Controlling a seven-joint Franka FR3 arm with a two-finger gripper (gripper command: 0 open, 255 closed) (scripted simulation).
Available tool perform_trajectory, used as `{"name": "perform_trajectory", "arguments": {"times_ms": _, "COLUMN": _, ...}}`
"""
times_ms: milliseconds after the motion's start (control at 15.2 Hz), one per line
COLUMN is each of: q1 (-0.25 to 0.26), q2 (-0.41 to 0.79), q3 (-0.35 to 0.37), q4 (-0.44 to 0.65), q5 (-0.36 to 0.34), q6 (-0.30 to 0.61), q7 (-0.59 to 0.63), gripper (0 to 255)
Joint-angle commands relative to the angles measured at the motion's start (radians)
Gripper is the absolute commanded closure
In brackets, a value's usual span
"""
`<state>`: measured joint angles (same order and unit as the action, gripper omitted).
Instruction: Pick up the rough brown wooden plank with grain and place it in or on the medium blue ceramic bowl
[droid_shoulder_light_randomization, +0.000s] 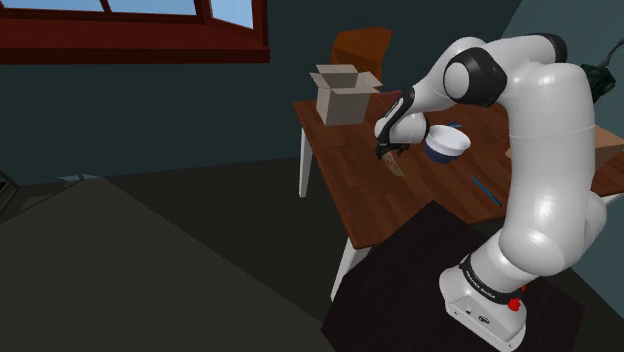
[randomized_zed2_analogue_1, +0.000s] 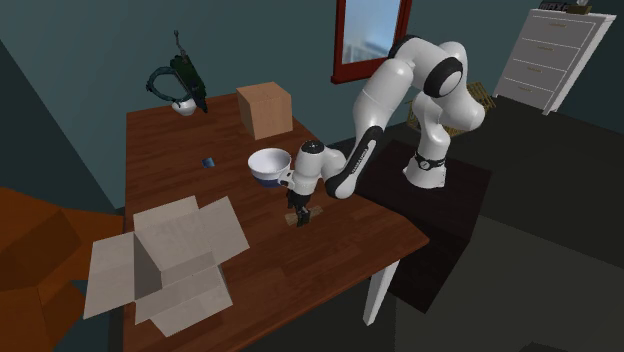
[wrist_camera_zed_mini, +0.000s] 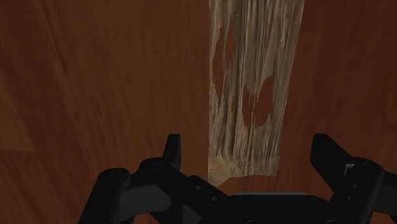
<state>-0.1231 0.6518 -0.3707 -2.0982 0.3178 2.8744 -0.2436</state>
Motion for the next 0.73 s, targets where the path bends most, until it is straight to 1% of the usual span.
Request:
{"name": "perform_trajectory", "arguments": {"times_ms": 0, "q1": 0.000, "q2": 0.001, "q3": 0.000, "q4": 0.001, "q5": 0.000, "q6": 0.000, "q7": 0.000, "gripper": 0}}
{"name": "perform_trajectory", "arguments": {"times_ms": 132, "q1": 0.000, "q2": 0.000, "q3": 0.000, "q4": 0.000, "q5": 0.000, "q6": 0.000, "q7": 0.000, "gripper": 0}}
{"name": "perform_trajectory", "arguments": {"times_ms": 198, "q1": 0.000, "q2": 0.000, "q3": 0.000, "q4": 0.000, "q5": 0.000, "q6": 0.000, "q7": 0.000, "gripper": 255}}
{"name": "perform_trajectory", "arguments": {"times_ms": 660, "q1": -0.001, "q2": -0.004, "q3": -0.001, "q4": -0.002, "q5": -0.001, "q6": -0.002, "q7": -0.002, "gripper": 255}}
